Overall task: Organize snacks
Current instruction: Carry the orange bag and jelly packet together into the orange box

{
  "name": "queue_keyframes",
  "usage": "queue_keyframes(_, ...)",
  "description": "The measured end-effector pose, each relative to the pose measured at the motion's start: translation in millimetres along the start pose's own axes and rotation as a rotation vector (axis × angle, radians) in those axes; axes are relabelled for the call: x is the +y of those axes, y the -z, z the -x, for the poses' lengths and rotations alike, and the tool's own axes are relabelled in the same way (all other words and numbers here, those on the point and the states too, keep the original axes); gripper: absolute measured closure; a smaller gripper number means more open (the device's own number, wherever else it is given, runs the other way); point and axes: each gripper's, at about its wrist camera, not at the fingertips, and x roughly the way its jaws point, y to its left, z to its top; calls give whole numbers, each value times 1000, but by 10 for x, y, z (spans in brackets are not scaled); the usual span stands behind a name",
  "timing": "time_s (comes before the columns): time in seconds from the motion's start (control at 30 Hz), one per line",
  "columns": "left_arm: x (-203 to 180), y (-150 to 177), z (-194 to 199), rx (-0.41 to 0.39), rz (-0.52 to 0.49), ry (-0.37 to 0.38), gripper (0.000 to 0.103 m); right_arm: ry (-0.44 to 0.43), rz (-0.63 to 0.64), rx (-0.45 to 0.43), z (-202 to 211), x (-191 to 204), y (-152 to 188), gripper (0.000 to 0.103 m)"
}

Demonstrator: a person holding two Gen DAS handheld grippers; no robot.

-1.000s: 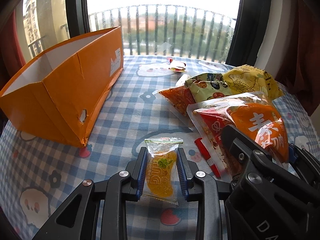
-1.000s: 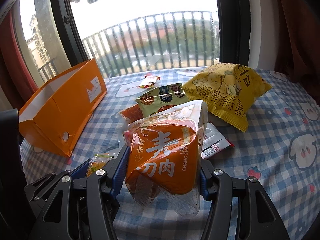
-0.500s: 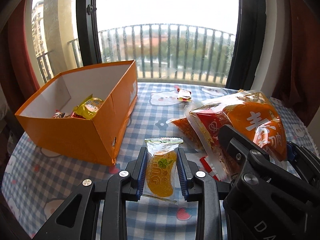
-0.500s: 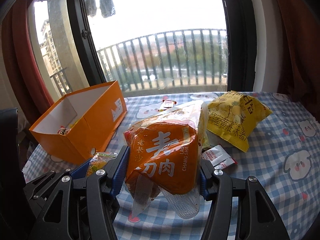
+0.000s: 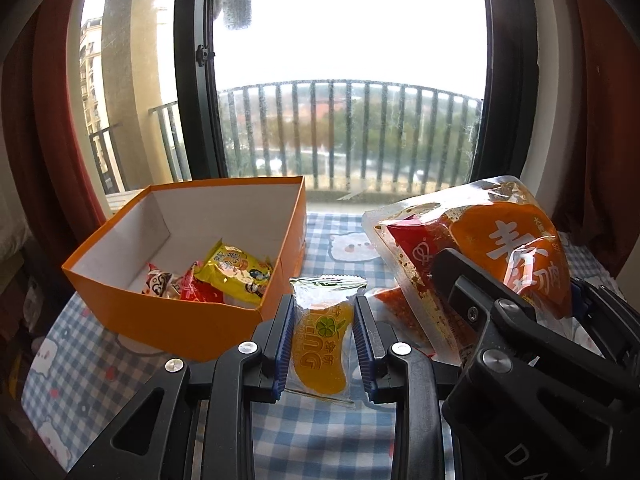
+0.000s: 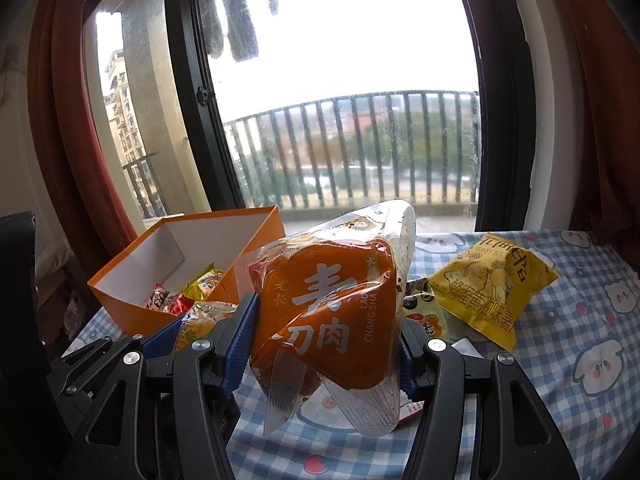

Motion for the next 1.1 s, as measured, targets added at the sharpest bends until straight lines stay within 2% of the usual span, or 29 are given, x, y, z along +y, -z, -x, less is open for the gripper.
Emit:
queue_keyframes(0.27, 280, -133, -23, -14, -4, -45, 76, -46, 8, -10, -159, 279, -129, 40)
queue_keyframes(0.67, 701, -322, -290, 5, 30, -87, 76, -109, 5, 7, -586, 612, -297, 40)
queue_keyframes(0.97, 981, -467, -566, 45, 53, -131, 76, -135, 15, 39, -971, 918, -443, 40)
queue_keyframes(1.1, 1117, -488, -772, 90, 75, -151, 75, -137, 15, 57, -1218, 1038, -490, 40)
